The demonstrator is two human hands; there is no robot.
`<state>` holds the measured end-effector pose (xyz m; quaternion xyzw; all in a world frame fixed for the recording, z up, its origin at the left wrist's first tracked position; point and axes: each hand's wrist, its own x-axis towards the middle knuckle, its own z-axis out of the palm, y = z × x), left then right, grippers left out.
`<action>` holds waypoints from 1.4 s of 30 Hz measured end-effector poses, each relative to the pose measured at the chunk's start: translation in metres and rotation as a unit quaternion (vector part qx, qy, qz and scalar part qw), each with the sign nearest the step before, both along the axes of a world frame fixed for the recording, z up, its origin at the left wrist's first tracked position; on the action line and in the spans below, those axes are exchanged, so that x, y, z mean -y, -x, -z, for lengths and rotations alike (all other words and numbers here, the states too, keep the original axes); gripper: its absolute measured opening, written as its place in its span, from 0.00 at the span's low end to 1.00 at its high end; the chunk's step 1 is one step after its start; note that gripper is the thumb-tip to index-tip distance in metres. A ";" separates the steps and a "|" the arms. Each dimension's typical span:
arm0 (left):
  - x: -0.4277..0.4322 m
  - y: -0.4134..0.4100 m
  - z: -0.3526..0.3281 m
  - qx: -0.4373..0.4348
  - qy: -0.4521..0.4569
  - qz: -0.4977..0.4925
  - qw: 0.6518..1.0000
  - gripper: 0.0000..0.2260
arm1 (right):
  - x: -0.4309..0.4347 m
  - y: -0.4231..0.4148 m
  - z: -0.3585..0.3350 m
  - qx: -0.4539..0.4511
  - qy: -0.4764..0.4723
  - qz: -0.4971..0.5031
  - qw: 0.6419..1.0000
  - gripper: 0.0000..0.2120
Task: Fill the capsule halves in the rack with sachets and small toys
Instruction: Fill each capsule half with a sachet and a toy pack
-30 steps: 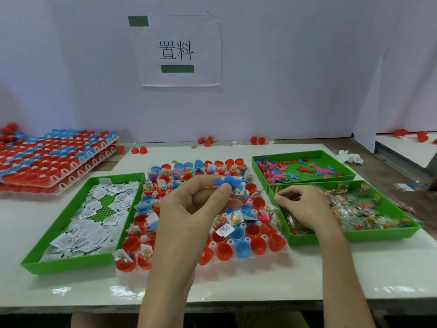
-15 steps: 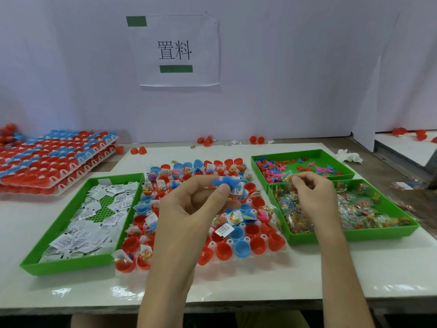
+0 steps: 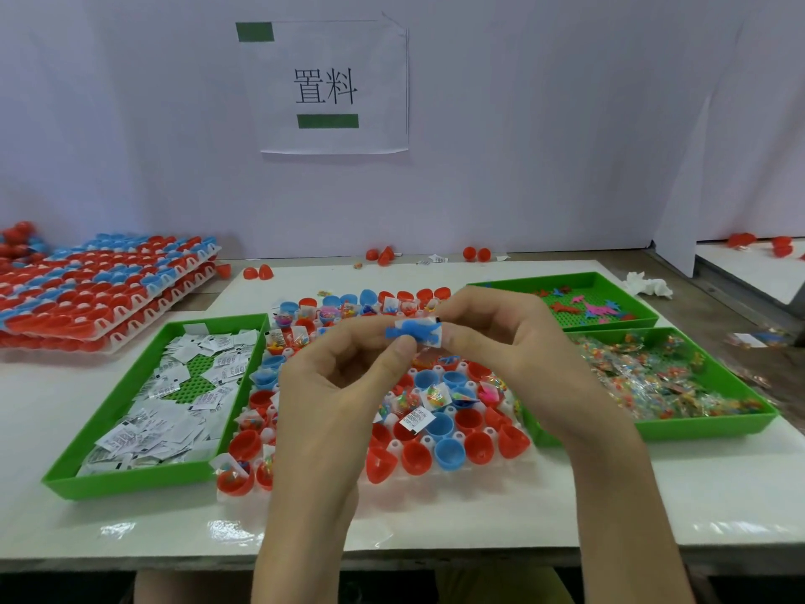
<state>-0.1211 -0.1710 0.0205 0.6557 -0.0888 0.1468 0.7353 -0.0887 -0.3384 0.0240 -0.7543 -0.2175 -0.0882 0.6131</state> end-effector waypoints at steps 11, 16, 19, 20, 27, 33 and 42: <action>-0.008 -0.002 0.005 -0.017 0.010 -0.013 1.000 0.13 | -0.013 0.005 -0.007 0.025 0.003 -0.002 1.000 0.07; -0.011 -0.001 0.002 -0.006 0.004 -0.011 1.000 0.12 | -0.019 0.006 -0.006 0.039 0.000 -0.007 0.999 0.07; -0.014 -0.002 0.003 -0.005 -0.004 -0.018 1.000 0.10 | -0.024 0.005 -0.006 0.068 -0.015 0.004 0.998 0.08; -0.015 -0.002 0.003 -0.004 -0.009 -0.018 1.000 0.09 | -0.025 0.004 -0.005 0.074 -0.014 0.007 0.997 0.09; -0.035 -0.003 0.008 0.037 -0.228 -0.073 0.970 0.06 | -0.031 0.000 0.001 0.047 0.005 0.021 0.999 0.05; -0.059 -0.001 0.021 -0.071 -0.426 -0.036 0.901 0.30 | -0.040 -0.009 0.016 0.010 0.148 0.007 0.989 0.03; -0.064 -0.008 0.031 -0.116 -0.484 -0.034 0.867 0.39 | -0.060 -0.018 0.038 -0.039 0.291 -0.051 0.955 0.05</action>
